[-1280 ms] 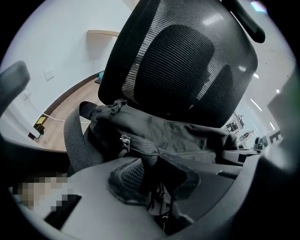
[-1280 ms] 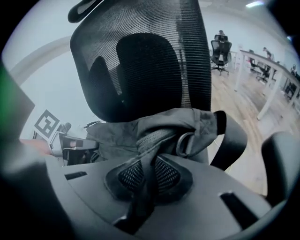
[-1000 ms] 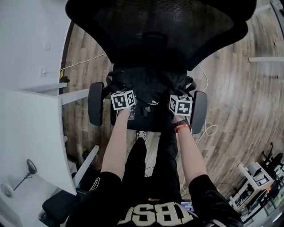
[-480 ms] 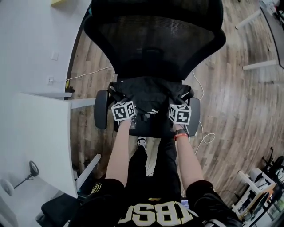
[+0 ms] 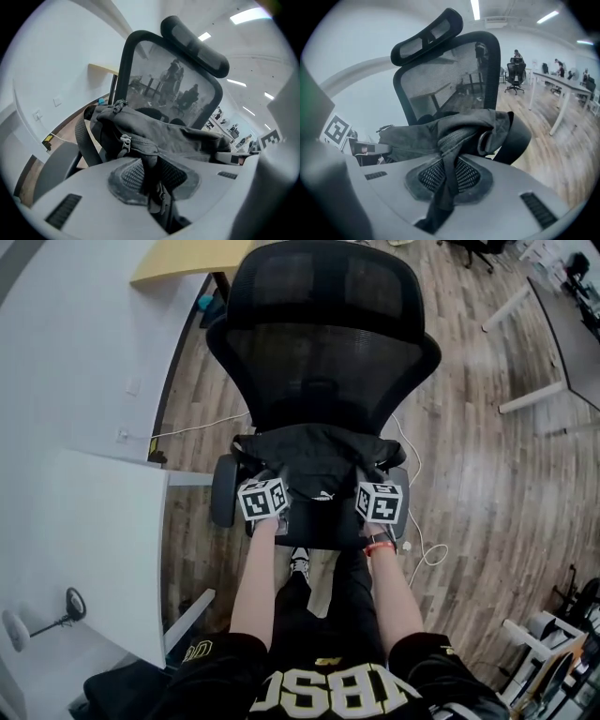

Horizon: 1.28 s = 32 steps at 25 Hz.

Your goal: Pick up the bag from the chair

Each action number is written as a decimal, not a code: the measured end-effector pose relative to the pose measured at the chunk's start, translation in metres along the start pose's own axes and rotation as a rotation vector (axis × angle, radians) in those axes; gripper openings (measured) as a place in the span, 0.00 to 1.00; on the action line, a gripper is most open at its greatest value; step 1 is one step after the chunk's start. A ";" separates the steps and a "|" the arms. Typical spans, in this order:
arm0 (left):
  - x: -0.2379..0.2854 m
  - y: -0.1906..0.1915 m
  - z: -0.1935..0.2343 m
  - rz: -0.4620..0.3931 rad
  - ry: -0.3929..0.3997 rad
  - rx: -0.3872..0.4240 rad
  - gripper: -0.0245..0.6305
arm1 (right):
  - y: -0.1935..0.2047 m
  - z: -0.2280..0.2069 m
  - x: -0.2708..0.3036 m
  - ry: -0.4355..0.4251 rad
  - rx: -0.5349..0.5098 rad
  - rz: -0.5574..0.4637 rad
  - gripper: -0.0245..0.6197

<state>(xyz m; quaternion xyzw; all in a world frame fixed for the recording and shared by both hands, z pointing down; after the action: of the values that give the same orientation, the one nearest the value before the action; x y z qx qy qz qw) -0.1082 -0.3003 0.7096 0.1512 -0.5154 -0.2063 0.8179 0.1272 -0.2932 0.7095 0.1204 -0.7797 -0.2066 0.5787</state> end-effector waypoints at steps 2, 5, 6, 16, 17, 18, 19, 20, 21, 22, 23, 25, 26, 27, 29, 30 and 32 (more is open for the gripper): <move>-0.015 -0.011 -0.008 -0.024 -0.001 0.021 0.15 | -0.008 0.004 -0.013 0.000 -0.005 -0.025 0.10; -0.036 -0.023 -0.019 -0.054 -0.008 0.049 0.15 | -0.020 0.009 -0.035 0.000 -0.003 -0.062 0.10; -0.043 -0.027 -0.024 -0.065 -0.009 0.057 0.15 | -0.024 0.011 -0.043 0.001 0.000 -0.075 0.10; -0.110 -0.070 -0.067 -0.176 0.024 0.129 0.15 | -0.065 0.027 -0.119 -0.009 -0.031 -0.230 0.10; -0.117 -0.075 -0.073 -0.192 0.024 0.138 0.15 | -0.070 0.027 -0.127 -0.007 -0.035 -0.246 0.10; -0.123 -0.081 -0.079 -0.210 0.025 0.149 0.15 | -0.076 0.027 -0.135 -0.005 -0.040 -0.263 0.10; -0.130 -0.087 -0.086 -0.228 0.027 0.162 0.15 | -0.082 0.027 -0.143 -0.005 -0.044 -0.280 0.10; -0.137 -0.092 -0.093 -0.246 0.028 0.174 0.15 | -0.087 0.027 -0.151 -0.008 -0.046 -0.295 0.10; -0.145 -0.096 -0.099 -0.261 0.029 0.185 0.15 | -0.091 0.027 -0.159 -0.012 -0.046 -0.309 0.10; -0.152 -0.099 -0.105 -0.276 0.031 0.192 0.15 | -0.095 0.028 -0.168 -0.015 -0.046 -0.324 0.10; -0.158 -0.103 -0.109 -0.290 0.033 0.197 0.15 | -0.100 0.029 -0.176 -0.016 -0.046 -0.340 0.10; -0.172 -0.111 -0.115 -0.319 0.039 0.204 0.15 | -0.111 0.037 -0.196 -0.014 -0.046 -0.378 0.10; -0.179 -0.116 -0.118 -0.334 0.041 0.209 0.15 | -0.117 0.040 -0.207 -0.016 -0.046 -0.399 0.10; -0.187 -0.122 -0.122 -0.352 0.044 0.217 0.15 | -0.122 0.043 -0.216 -0.020 -0.046 -0.420 0.10; -0.201 -0.135 -0.132 -0.392 0.049 0.237 0.15 | -0.133 0.047 -0.233 -0.031 -0.048 -0.464 0.10; -0.208 -0.141 -0.137 -0.412 0.052 0.248 0.15 | -0.139 0.048 -0.241 -0.036 -0.052 -0.485 0.10; -0.222 -0.151 -0.148 -0.451 0.055 0.266 0.15 | -0.149 0.050 -0.257 -0.042 -0.065 -0.524 0.10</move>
<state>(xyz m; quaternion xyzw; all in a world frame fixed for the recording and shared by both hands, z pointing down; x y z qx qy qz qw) -0.0873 -0.3168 0.4041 0.3740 -0.4688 -0.3096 0.7379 0.1491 -0.3067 0.4097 0.2952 -0.7267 -0.3771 0.4926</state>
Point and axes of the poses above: the fingertips, and each gripper's own axes: x forward along the fingers, z to its left, y out of its underside, the point moved 2 cm from there along -x, backward along the fingers, and after that the axes turned 12 degrees about z, right-handed, at the moved point
